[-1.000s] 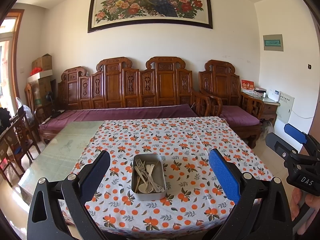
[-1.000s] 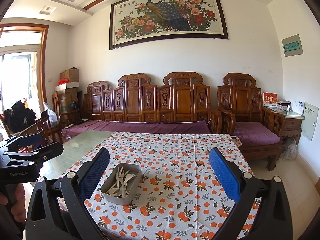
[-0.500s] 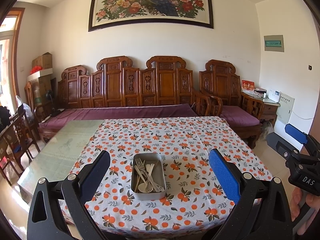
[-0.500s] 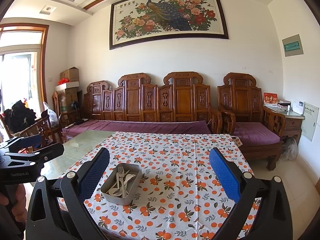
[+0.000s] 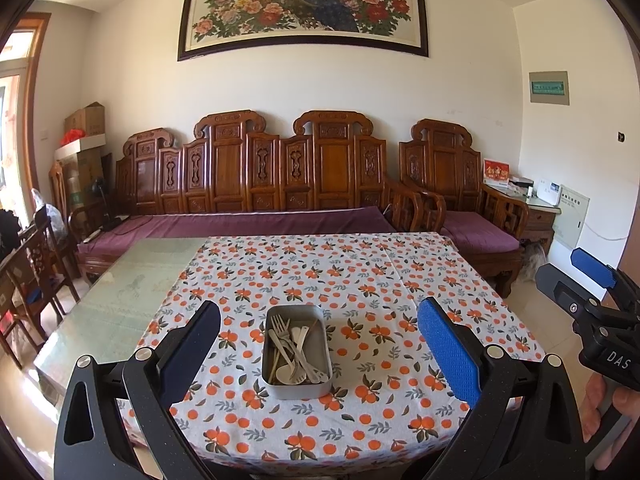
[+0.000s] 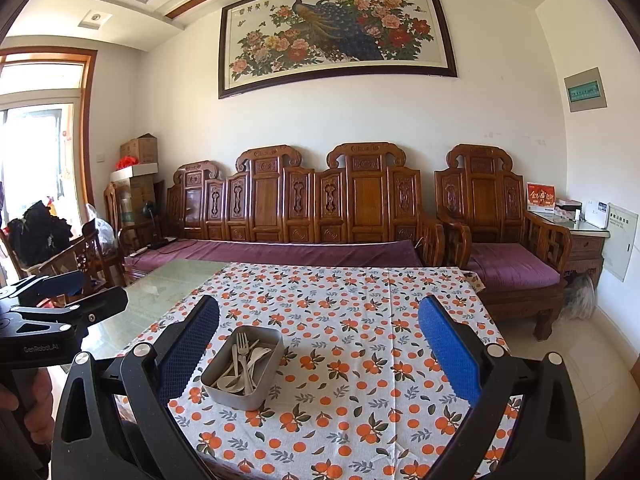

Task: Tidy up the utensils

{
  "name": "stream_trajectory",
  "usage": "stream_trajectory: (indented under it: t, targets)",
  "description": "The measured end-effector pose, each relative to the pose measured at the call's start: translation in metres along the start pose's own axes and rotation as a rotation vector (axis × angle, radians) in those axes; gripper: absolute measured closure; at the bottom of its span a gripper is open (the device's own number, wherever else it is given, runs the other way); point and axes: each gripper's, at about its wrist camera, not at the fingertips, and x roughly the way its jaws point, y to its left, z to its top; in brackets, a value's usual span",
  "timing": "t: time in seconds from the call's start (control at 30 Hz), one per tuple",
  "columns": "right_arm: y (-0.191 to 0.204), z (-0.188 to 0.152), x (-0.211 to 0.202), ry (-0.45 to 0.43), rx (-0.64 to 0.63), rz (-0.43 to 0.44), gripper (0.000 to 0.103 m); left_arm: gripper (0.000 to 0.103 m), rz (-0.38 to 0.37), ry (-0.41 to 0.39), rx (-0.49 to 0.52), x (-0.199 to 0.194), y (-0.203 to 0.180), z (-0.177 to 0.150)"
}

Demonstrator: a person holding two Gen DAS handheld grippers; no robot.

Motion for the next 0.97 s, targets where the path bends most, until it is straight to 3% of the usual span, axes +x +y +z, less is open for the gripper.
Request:
stream_trajectory:
  t: [0.97]
  targets:
    - [-0.0004,-0.0001,0.0006,0.001,0.002,0.0,0.003,0.008,0.001,-0.007,-0.005,-0.0012,-0.0034,-0.0009]
